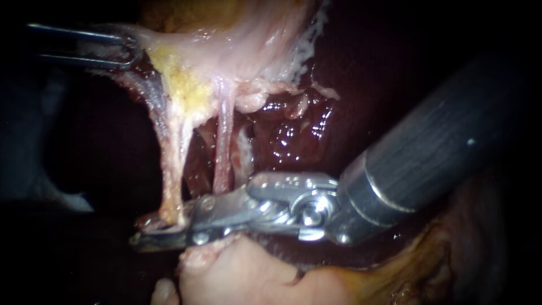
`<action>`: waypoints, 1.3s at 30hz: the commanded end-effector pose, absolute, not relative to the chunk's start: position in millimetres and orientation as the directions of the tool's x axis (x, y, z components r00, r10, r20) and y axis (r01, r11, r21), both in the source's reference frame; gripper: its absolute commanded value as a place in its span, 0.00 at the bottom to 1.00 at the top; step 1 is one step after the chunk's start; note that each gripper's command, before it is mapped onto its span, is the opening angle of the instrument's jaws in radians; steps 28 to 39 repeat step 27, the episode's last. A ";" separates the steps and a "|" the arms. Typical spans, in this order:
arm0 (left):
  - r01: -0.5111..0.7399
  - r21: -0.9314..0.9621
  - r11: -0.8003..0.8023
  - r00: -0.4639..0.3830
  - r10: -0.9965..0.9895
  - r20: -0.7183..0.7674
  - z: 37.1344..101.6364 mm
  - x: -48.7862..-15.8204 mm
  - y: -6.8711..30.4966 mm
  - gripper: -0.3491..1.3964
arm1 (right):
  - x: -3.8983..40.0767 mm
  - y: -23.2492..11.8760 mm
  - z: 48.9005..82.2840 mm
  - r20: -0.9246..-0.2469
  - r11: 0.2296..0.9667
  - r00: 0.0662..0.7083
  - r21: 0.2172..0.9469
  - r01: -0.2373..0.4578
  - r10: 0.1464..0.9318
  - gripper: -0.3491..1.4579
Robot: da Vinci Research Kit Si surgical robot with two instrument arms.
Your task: Clipping first clip left tube
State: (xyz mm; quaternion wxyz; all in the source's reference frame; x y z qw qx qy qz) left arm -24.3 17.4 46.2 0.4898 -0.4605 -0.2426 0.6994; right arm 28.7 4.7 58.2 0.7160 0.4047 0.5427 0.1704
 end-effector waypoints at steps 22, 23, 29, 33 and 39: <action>-0.462 -0.791 -0.402 -0.096 0.909 -0.406 46.2 -24.3 17.4 0.00 | 27.2 5.1 59.3 -0.628 0.620 0.418 0.765 0.174 0.657 0.00; -0.462 -0.790 -0.402 -0.096 0.909 -0.406 46.2 -24.3 17.4 0.00 | 27.2 5.1 59.3 -0.628 0.620 0.418 0.765 0.174 0.657 0.00; -0.462 -0.791 -0.402 -0.096 0.909 -0.406 46.2 -24.3 17.4 0.00 | 27.2 5.1 59.3 -0.628 0.620 0.418 0.765 0.174 0.657 0.00; -0.462 -0.791 -0.402 -0.096 0.909 -0.406 46.2 -24.3 17.4 0.00 | 27.2 5.1 59.3 -0.628 0.620 0.418 0.765 0.174 0.657 0.00; -0.462 -0.791 -0.402 -0.096 0.909 -0.406 46.2 -24.3 17.4 0.00 | 27.2 5.1 59.3 -0.628 0.620 0.418 0.765 0.174 0.657 0.00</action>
